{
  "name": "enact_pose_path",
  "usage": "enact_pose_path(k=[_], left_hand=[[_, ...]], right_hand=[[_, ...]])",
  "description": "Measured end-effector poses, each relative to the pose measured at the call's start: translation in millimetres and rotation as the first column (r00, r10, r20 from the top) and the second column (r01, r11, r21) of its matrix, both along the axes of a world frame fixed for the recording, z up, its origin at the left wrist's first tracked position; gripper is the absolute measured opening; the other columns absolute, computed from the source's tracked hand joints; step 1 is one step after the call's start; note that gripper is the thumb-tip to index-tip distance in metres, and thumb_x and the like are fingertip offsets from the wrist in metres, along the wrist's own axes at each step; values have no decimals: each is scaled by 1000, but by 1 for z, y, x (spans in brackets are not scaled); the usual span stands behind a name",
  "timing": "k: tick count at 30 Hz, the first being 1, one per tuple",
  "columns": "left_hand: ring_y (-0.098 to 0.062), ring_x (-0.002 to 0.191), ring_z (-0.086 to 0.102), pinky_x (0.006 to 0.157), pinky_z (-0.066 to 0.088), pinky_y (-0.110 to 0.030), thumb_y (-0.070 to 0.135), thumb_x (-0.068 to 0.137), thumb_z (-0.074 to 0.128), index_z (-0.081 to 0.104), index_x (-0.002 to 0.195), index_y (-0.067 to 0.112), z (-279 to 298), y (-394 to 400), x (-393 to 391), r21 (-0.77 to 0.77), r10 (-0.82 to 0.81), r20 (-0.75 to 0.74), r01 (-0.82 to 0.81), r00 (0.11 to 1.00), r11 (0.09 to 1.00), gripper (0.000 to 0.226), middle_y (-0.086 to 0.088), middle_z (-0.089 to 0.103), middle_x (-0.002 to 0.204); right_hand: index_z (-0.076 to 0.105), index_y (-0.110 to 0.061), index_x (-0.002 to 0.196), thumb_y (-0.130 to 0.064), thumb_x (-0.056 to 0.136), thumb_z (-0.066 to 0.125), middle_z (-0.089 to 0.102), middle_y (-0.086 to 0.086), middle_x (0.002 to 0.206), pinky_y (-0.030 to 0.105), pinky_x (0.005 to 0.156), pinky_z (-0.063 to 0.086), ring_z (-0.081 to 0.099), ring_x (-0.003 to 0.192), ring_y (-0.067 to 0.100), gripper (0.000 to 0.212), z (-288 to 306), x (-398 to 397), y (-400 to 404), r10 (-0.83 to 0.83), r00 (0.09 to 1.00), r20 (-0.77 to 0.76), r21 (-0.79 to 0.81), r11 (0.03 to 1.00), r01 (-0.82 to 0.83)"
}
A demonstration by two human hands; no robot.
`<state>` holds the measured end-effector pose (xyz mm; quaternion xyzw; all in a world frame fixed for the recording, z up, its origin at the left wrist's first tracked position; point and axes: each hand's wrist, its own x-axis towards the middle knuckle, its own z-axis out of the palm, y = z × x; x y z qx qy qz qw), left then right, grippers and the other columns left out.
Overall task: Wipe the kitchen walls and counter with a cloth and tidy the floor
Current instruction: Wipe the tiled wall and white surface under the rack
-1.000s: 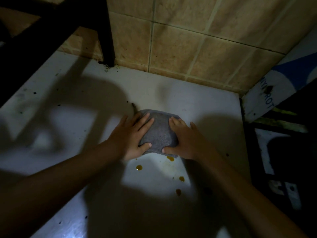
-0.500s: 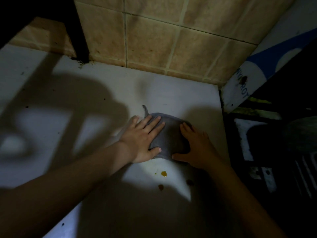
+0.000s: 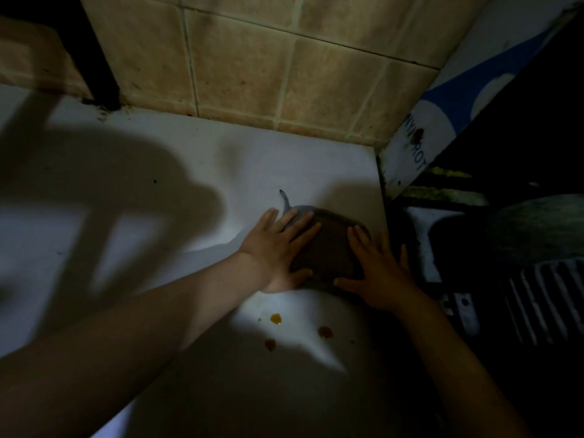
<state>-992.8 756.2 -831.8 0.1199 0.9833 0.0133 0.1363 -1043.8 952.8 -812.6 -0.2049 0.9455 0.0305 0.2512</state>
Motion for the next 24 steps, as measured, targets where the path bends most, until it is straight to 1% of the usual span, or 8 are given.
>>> enact_pose_path(k=[3,7,16,24], left_hand=[[-24,144,-14,115,-5,-47,64,90,24,-15,148,25,0,8,-6,2,22,7,-22,1000,1000,80,0,-19,157],[-24,144,-14,115,-4,-47,63,90,24,-15,148,25,0,13,-5,14,55,2,-55,998,998,80,-1,-18,157],[-24,144,-15,115,-4,-47,62,92,23,-16,148,25,2,17,2,19,61,12,-62,998,998,78,-1,-20,156],[-24,143,-19,115,-6,-46,62,91,20,-18,147,26,-2,23,14,7,-6,18,6,1000,1000,76,0,-21,156]], right_hand=[[-17,-31,148,-59,82,57,-22,-11,156,53,113,-8,-19,143,29,103,4,-11,0,-29,999,46,13,1000,29],[-16,-31,148,-54,81,61,-22,-11,156,53,113,-6,-19,143,30,105,6,-12,0,-56,996,75,2,998,56],[-17,-30,148,-52,82,62,-22,-10,155,52,114,-5,-17,144,29,105,4,-4,2,-99,991,95,-23,995,101],[-18,-30,148,-55,81,60,-23,-10,155,51,114,-3,-17,144,28,105,-1,19,16,-139,988,64,-39,989,141]])
